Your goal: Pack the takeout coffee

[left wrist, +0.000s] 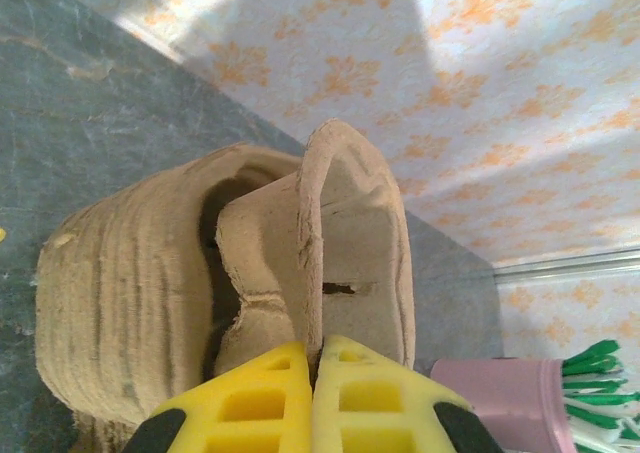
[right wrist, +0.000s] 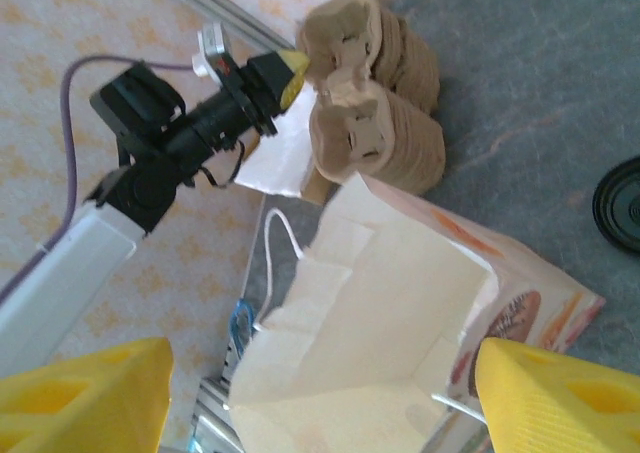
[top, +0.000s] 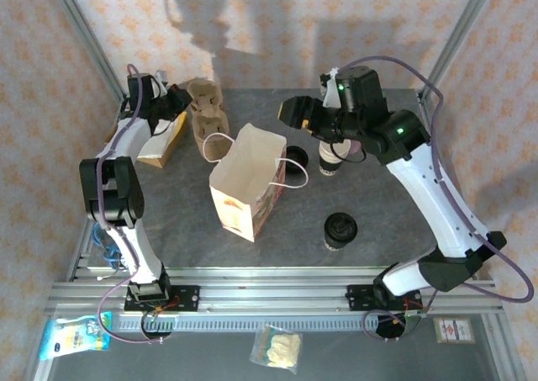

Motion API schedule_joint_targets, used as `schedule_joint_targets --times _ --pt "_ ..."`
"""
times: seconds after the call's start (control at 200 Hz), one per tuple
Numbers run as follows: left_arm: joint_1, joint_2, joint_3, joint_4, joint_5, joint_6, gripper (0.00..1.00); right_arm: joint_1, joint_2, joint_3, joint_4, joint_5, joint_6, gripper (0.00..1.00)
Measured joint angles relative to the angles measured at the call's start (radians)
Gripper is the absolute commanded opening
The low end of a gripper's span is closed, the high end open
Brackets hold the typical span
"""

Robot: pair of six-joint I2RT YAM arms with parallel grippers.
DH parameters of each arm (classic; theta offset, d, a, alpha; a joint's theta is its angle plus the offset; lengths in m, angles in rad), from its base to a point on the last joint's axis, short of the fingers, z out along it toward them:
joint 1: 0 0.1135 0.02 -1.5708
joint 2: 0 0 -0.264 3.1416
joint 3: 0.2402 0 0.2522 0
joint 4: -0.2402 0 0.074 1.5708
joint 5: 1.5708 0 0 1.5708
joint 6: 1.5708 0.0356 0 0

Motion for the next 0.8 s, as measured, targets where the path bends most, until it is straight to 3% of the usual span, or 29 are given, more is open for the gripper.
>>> schedule_joint_targets --times 0.37,0.596,0.801 --pt "0.000 -0.154 0.018 0.036 -0.031 -0.070 0.00 0.000 0.035 0.173 -0.039 0.091 0.000 0.79" --pt "-0.015 -0.236 0.138 -0.035 -0.063 -0.067 0.00 0.000 0.067 0.180 -0.077 0.151 -0.009 0.79" --pt "-0.085 -0.370 0.225 -0.151 -0.089 -0.042 0.00 0.000 0.095 0.162 -0.186 0.252 -0.023 0.76"
